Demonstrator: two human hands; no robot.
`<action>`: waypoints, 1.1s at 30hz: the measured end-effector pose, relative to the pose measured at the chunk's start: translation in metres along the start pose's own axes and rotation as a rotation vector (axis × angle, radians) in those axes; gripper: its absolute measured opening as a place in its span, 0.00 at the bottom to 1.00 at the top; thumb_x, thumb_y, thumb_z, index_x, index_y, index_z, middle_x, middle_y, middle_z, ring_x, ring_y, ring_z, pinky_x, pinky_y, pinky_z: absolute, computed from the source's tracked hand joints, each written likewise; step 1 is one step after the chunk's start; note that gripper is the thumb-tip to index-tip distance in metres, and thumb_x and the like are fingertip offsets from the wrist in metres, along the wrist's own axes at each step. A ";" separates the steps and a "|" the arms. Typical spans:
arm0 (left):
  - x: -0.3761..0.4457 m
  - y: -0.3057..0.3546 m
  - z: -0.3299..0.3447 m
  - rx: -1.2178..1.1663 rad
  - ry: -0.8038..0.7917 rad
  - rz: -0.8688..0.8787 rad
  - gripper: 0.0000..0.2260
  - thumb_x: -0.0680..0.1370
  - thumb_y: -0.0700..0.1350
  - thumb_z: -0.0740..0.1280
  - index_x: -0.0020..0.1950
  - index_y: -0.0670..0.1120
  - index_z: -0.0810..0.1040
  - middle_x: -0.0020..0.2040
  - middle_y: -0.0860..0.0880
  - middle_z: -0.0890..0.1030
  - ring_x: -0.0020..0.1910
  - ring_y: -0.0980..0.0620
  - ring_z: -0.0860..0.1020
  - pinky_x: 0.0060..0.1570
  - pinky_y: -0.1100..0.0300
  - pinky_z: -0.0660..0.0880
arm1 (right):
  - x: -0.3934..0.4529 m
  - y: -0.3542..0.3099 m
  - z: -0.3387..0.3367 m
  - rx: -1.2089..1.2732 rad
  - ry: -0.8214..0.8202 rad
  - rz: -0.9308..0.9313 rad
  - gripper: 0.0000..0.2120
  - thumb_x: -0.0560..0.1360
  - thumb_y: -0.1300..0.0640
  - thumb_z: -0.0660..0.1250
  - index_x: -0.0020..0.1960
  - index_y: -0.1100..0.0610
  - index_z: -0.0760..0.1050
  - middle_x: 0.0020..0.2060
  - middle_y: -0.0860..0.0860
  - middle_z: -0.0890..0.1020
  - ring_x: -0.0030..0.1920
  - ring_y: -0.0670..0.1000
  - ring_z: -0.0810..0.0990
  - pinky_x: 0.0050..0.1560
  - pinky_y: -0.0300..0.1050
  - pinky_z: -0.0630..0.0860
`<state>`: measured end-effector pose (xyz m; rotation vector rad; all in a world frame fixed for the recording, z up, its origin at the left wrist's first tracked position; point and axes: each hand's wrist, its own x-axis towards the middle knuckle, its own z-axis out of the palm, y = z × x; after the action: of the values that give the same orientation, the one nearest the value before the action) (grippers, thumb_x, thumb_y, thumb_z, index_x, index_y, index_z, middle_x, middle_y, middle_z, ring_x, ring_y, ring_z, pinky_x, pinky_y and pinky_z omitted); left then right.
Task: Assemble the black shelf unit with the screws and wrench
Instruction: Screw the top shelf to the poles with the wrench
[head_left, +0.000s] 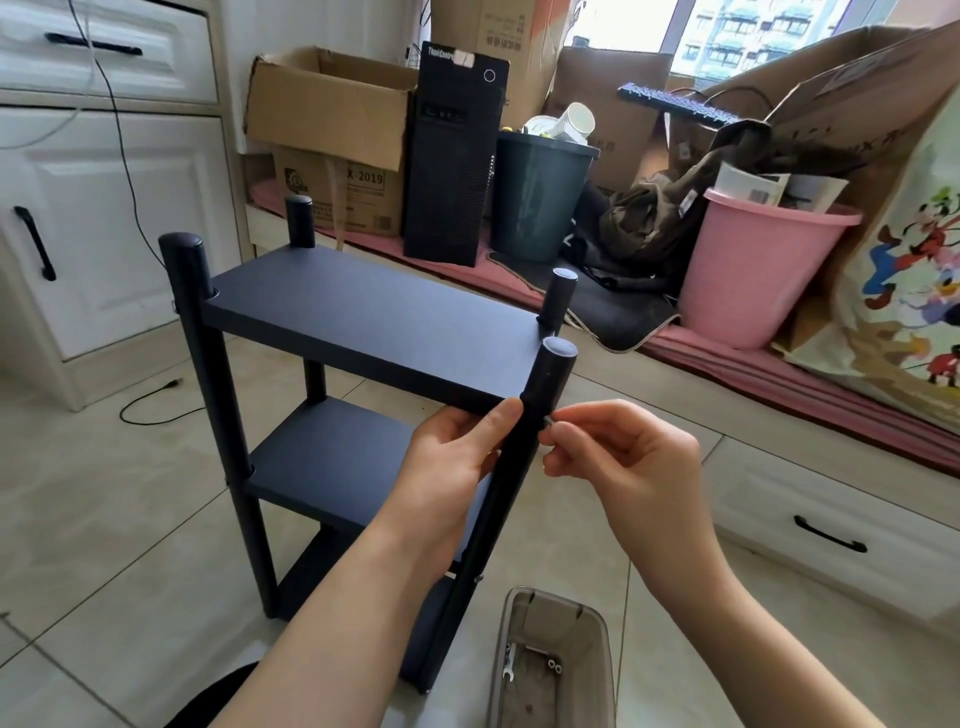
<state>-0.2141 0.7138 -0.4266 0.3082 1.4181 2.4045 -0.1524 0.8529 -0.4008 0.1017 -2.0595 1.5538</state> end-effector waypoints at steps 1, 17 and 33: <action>0.000 0.000 0.000 0.004 0.002 0.003 0.22 0.71 0.56 0.70 0.58 0.43 0.83 0.52 0.46 0.87 0.53 0.51 0.85 0.45 0.68 0.79 | 0.000 0.000 0.000 -0.013 0.002 -0.004 0.05 0.74 0.67 0.71 0.47 0.59 0.82 0.38 0.54 0.86 0.35 0.54 0.85 0.41 0.43 0.82; 0.000 -0.001 0.001 0.056 0.000 0.009 0.21 0.72 0.57 0.69 0.59 0.46 0.83 0.52 0.49 0.87 0.55 0.53 0.84 0.48 0.66 0.77 | 0.001 -0.002 0.002 -0.176 0.068 -0.046 0.07 0.71 0.63 0.76 0.43 0.52 0.81 0.34 0.47 0.84 0.35 0.47 0.84 0.39 0.33 0.78; 0.000 -0.006 0.002 0.028 -0.002 0.026 0.21 0.71 0.59 0.70 0.59 0.49 0.83 0.54 0.50 0.86 0.56 0.52 0.84 0.48 0.66 0.78 | -0.001 -0.004 0.006 -0.306 0.081 -0.039 0.07 0.73 0.62 0.74 0.41 0.51 0.80 0.35 0.44 0.84 0.35 0.46 0.83 0.39 0.35 0.78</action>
<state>-0.2122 0.7178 -0.4309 0.3379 1.4566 2.4057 -0.1524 0.8458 -0.3985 -0.0348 -2.1895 1.1833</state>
